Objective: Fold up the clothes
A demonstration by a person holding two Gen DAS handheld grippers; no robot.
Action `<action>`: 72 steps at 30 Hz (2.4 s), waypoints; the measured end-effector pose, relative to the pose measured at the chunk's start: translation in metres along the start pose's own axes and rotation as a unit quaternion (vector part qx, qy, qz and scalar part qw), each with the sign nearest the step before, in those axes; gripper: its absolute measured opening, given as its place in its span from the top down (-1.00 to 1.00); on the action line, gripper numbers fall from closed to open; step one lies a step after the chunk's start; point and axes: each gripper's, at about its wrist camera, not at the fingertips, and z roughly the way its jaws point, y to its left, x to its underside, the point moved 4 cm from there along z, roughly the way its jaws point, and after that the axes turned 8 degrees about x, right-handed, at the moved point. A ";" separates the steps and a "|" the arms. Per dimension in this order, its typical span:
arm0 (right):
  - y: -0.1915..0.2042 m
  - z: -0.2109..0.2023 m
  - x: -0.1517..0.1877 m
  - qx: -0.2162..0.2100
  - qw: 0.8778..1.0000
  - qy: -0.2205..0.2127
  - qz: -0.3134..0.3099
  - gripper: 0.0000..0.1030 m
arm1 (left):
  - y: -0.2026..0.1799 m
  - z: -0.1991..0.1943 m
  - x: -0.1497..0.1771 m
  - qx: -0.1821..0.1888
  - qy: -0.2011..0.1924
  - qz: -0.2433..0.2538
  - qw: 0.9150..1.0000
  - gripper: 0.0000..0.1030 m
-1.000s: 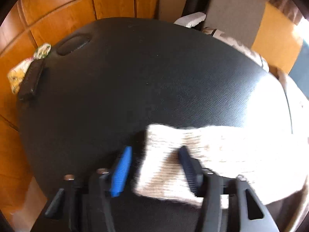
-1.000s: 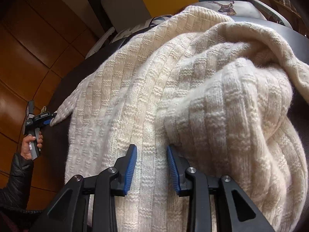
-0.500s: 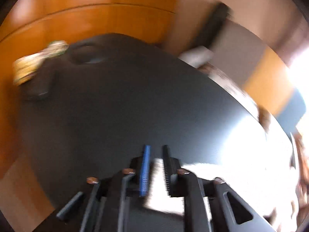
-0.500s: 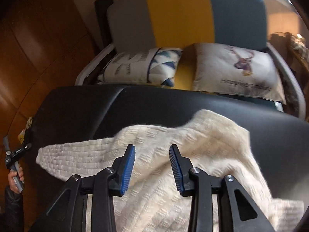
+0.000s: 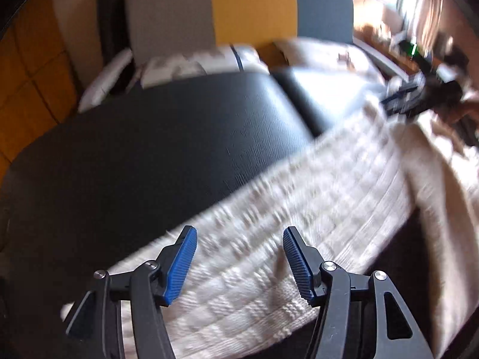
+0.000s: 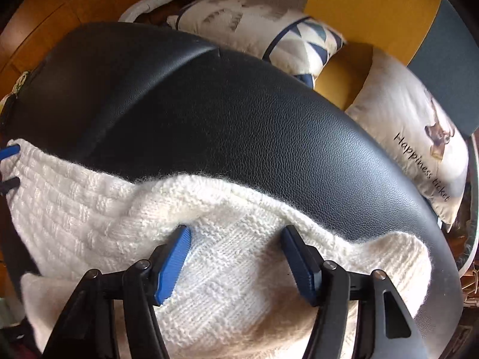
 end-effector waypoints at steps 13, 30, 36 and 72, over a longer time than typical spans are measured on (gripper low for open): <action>0.053 -0.010 -0.033 0.022 0.993 -0.111 0.034 0.74 | 0.053 -0.011 0.005 -0.077 -0.087 -0.206 0.972 0.66; -0.102 -0.077 0.069 -0.015 0.965 -0.134 0.225 0.20 | 0.032 -0.066 -0.012 0.005 -0.130 -0.208 0.970 0.03; -0.167 -0.054 0.079 0.010 0.973 -0.078 0.217 -0.09 | -0.042 -0.026 -0.109 0.070 -0.133 -0.093 0.984 -0.01; 0.058 -0.110 0.133 -0.082 0.975 -0.170 0.118 0.26 | 0.084 -0.076 0.038 0.002 -0.095 -0.346 0.933 -0.15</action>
